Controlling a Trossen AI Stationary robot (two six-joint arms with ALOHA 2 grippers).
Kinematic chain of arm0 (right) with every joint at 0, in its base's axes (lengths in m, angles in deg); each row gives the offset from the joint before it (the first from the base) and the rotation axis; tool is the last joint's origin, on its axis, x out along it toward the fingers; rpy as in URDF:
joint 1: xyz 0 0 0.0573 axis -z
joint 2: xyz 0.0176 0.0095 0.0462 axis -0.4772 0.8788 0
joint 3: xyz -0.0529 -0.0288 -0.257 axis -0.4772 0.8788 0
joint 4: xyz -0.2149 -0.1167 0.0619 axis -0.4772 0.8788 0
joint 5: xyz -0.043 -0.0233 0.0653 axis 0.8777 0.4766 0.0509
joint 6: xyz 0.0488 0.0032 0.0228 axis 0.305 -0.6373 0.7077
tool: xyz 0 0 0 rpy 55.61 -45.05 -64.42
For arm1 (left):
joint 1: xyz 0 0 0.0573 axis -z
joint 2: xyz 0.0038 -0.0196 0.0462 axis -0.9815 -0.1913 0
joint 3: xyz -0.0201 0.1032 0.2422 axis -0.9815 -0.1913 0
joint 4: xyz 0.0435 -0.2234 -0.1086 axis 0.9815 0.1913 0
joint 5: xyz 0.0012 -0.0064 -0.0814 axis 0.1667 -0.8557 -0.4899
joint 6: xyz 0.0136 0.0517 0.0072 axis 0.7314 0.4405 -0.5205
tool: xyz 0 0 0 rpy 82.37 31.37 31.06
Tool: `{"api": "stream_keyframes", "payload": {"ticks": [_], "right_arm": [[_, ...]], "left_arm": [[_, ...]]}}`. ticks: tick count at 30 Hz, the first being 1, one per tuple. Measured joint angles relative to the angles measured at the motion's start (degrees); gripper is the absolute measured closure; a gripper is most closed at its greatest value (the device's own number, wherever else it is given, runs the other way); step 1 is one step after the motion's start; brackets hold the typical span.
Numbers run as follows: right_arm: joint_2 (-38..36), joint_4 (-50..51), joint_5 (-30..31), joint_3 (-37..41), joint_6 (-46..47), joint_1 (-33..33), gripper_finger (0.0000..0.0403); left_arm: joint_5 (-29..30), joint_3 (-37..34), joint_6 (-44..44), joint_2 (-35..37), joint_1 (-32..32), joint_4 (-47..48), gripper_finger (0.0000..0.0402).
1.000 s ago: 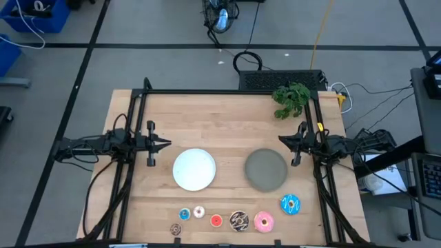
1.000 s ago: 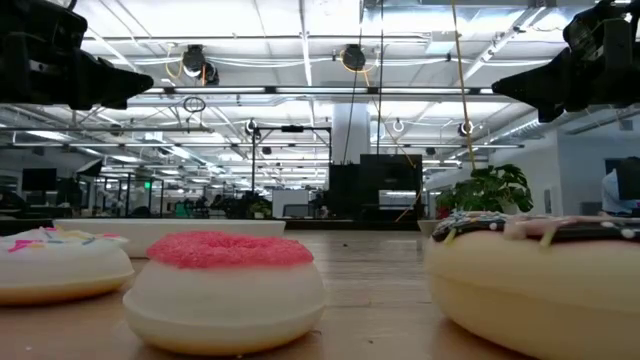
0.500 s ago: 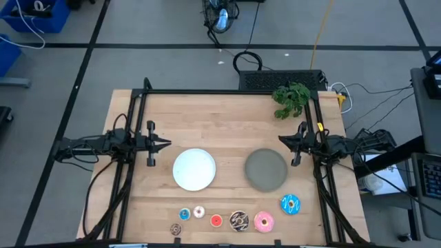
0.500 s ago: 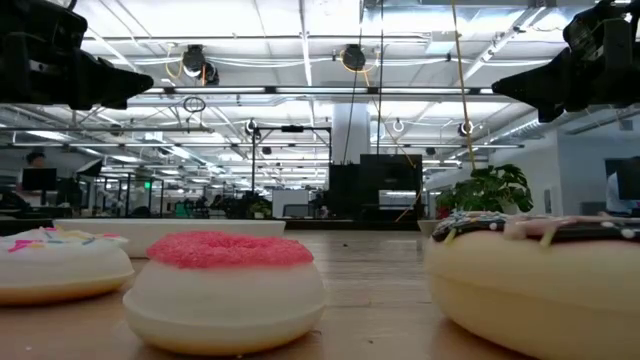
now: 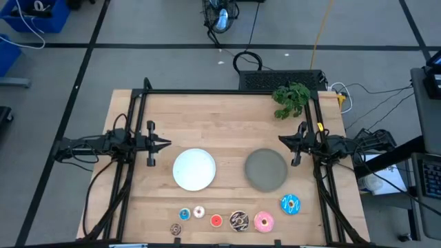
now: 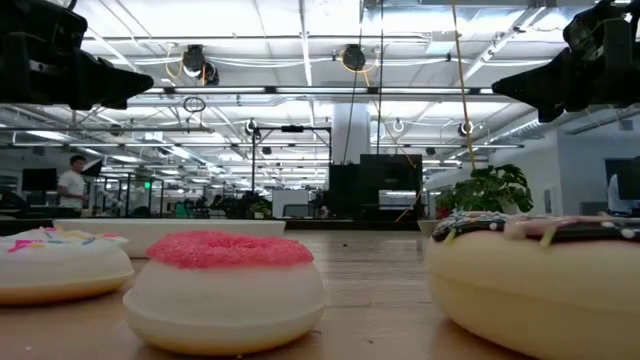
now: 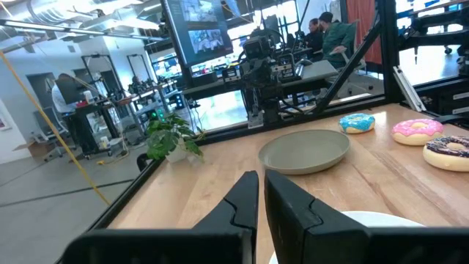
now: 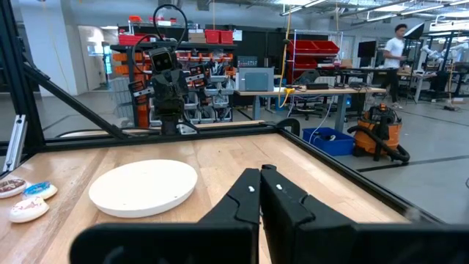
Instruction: Pick & Place donuts
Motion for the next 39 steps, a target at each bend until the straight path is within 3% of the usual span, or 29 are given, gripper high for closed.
{"api": "stream_keyframes", "payload": {"ticks": [6, 11, 16, 21, 24, 27, 33, 39], "right_arm": [[0.00, 0.00, 0.00, 0.00, 4.33, 0.01, 0.0403], [0.02, 0.00, 0.00, 0.02, 6.94, 0.01, 0.0403], [0.02, -0.60, 0.00, 0.02, 5.34, 0.02, 0.0403], [0.02, -3.23, -0.02, 0.01, 3.42, 0.02, 0.0403], [0.02, -3.45, 0.00, 0.01, 1.44, 0.02, 0.0403], [0.02, -3.45, 0.00, 0.00, 0.41, 0.02, 0.0403], [0.02, -3.81, 0.00, 0.00, -2.57, 0.02, 0.0403], [0.02, -3.38, -0.13, 0.02, -3.09, 0.02, 0.0403]], "left_arm": [[0.01, 0.02, -2.53, 0.02, 0.01, -3.13, 0.0369], [-0.02, 0.02, -11.27, 0.02, 0.01, -7.63, 0.0369], [1.81, 0.02, -26.42, 0.02, 0.01, -8.68, 0.0369], [-0.33, 0.52, -23.27, -0.01, -0.01, -10.25, 0.0369], [-0.94, 5.57, -20.27, -1.55, 0.62, -5.41, 0.0369], [3.28, 12.91, -19.84, -8.00, 2.67, 3.34, 0.0369], [8.31, 32.88, -22.43, -31.41, 11.87, 15.77, 0.0369], [17.21, 60.03, -36.25, -56.95, 21.71, 47.57, 0.0369]]}}
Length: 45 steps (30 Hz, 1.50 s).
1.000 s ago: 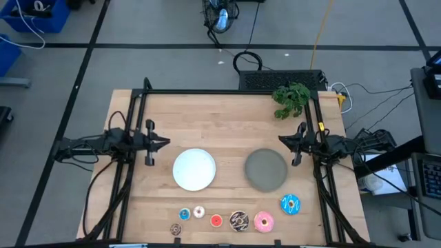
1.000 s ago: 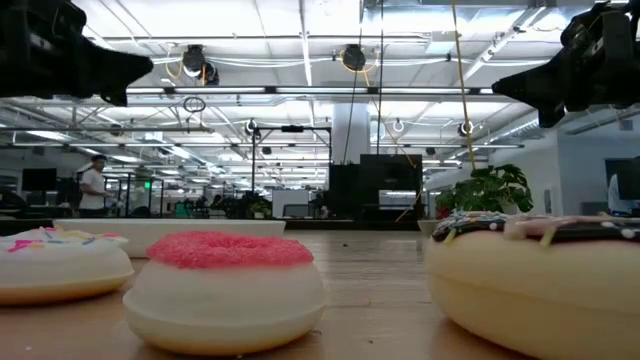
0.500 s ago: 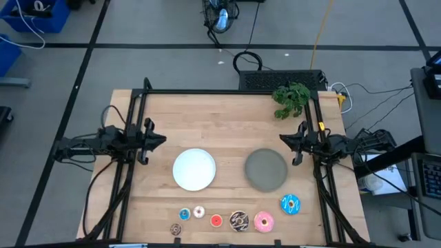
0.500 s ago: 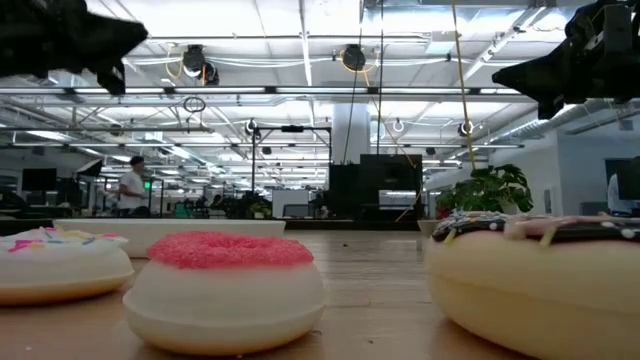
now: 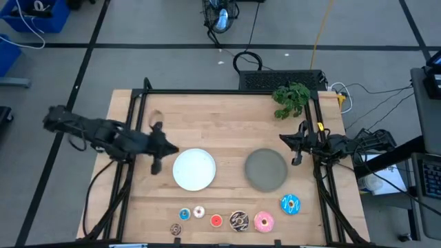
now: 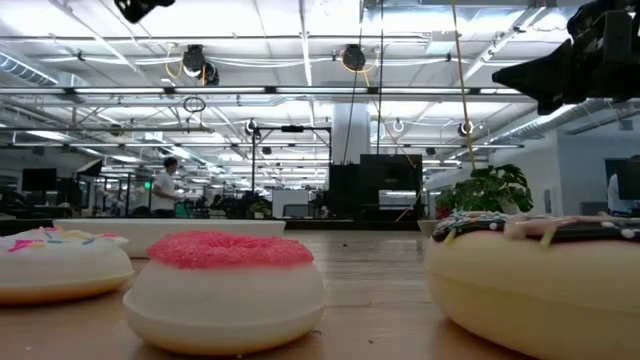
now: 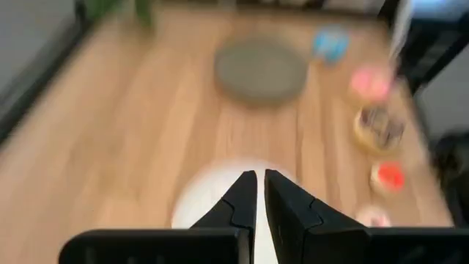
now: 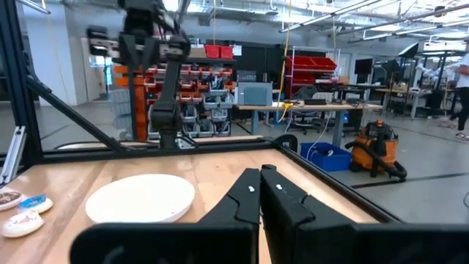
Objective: Pick & Place donuts
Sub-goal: Put the small white donut on the white plate
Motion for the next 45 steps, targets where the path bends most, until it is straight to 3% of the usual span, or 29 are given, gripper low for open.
{"api": "stream_keyframes", "payload": {"ticks": [5, 9, 17, 21, 25, 29, 37, 45], "right_arm": [[0.00, -0.02, 0.00, -0.02, -1.09, 0.00, 0.0403], [0.00, -0.07, 0.04, -0.02, -2.75, 0.00, 0.0403], [-0.02, 1.29, 0.01, -0.02, -2.08, 0.00, 0.0403], [0.00, 1.25, 0.15, -0.01, -1.92, 0.00, 0.0403], [0.00, 0.59, 0.15, -0.02, -1.92, 0.00, 0.0403], [0.00, -0.78, 0.24, -0.02, -2.05, 0.09, 0.0403], [0.07, -0.37, 0.17, -0.02, -2.13, 0.22, 0.0403], [0.09, 2.95, 0.15, -0.01, -2.13, 0.22, 0.0403]], "left_arm": [[0.52, 18.34, -15.14, -16.85, 5.42, 21.75, 0.0365], [3.35, 26.20, -19.27, -25.44, 8.58, 28.81, 0.0330], [1.74, 28.90, -15.67, -35.84, 11.54, 26.95, 0.0192], [-4.55, 28.92, -15.48, -41.17, 11.52, 19.31, 0.0156], [-11.38, 28.92, -7.61, -46.26, 12.41, 10.98, 0.0149], [-14.37, 28.92, -4.99, -49.69, 12.70, 11.10, 0.0148], [-17.89, 28.90, -10.40, -52.16, 13.64, 11.64, 0.0148], [-15.46, 28.93, -17.77, -52.56, 14.39, 4.08, 0.0146]]}}
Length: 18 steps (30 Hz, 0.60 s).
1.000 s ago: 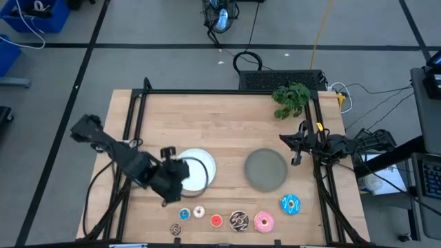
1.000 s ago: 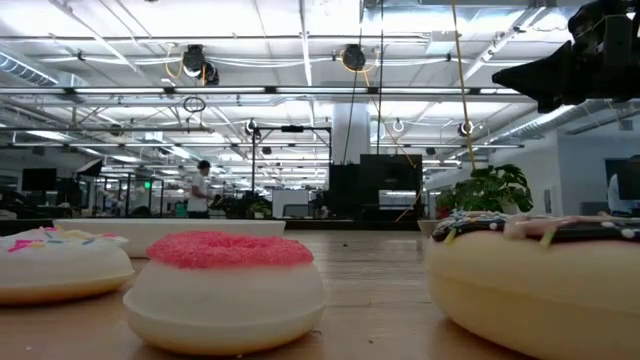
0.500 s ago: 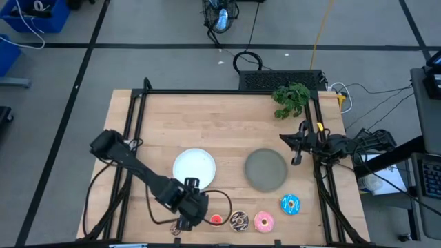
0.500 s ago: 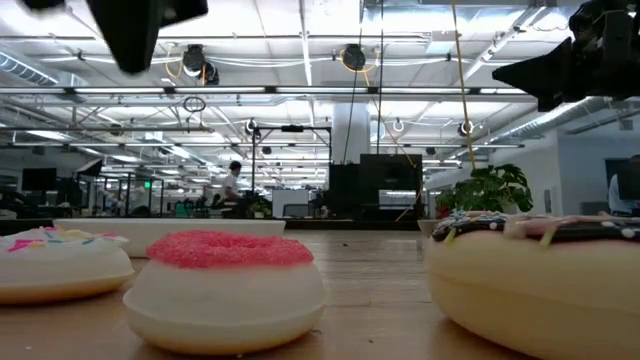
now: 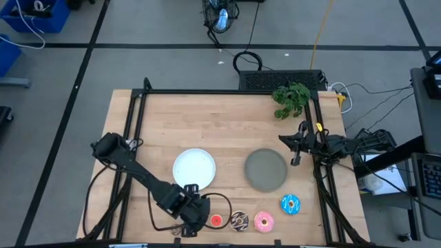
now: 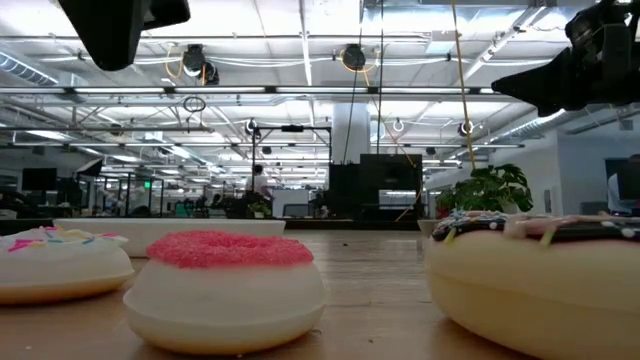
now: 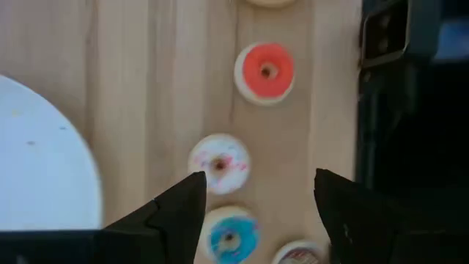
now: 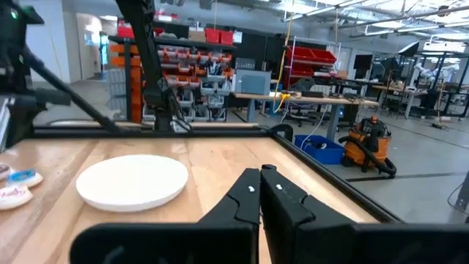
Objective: Pick & Place donuts
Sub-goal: Put the small white donut on the white plate
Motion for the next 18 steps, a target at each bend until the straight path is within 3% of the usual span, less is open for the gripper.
{"api": "stream_keyframes", "payload": {"ticks": [4, 9, 18], "right_arm": [[-0.02, -0.70, 0.00, -0.01, -0.01, 0.00, 0.0403], [-0.02, -1.91, 0.00, 0.00, -1.66, 0.02, 0.0403], [-0.02, -1.93, 0.07, 0.00, -2.13, 0.02, 0.0403]], "left_arm": [[0.15, -0.09, -0.70, -2.66, -0.41, 0.39, 0.0124], [-0.43, -0.10, 8.22, -5.37, -0.01, -3.50, 0.0097], [3.63, -0.08, 15.16, -6.22, -0.67, -6.46, 0.0091]]}}
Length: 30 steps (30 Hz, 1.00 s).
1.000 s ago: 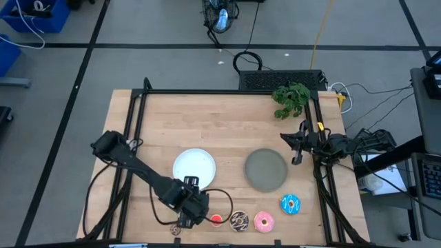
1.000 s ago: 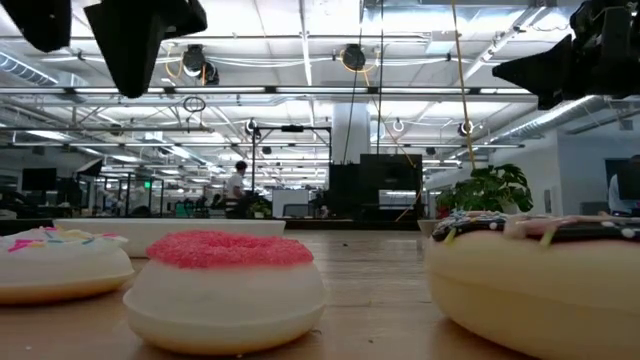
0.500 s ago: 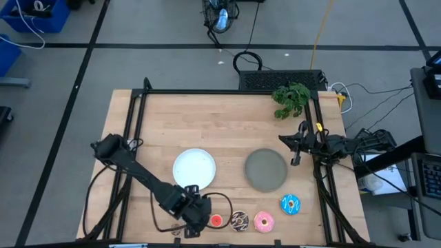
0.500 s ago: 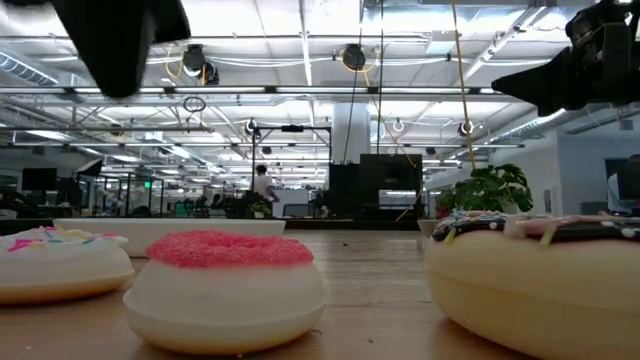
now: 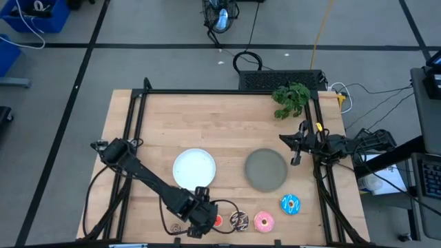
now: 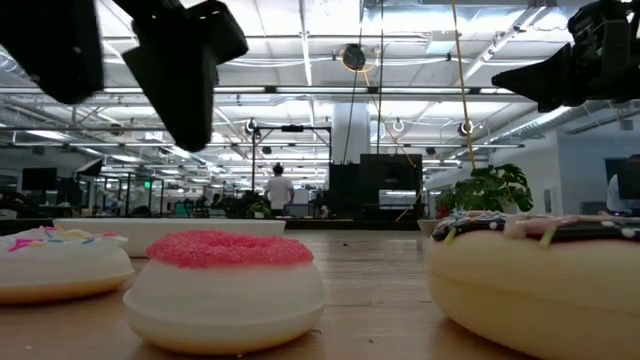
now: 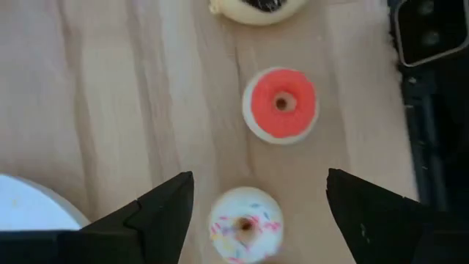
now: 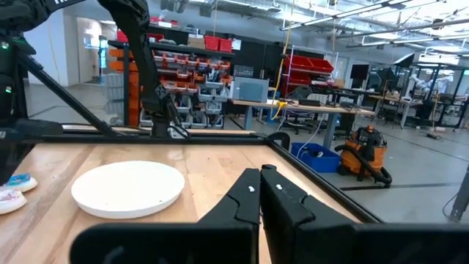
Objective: Pick & Place donuts
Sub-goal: Put the small white donut on the white plate
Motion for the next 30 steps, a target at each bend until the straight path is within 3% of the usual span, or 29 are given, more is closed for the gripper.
{"api": "stream_keyframes", "payload": {"ticks": [15, 30], "right_arm": [[0.53, 0.61, -0.04, -0.01, 2.36, 0.00, 0.0403], [0.63, 0.59, -0.07, -0.01, 2.38, 0.00, 0.0403]], "left_arm": [[-3.17, -0.04, -1.51, -2.45, -0.37, 6.15, 0.0091], [-4.53, -0.07, 0.44, -5.48, -0.51, 6.32, 0.0091]]}}
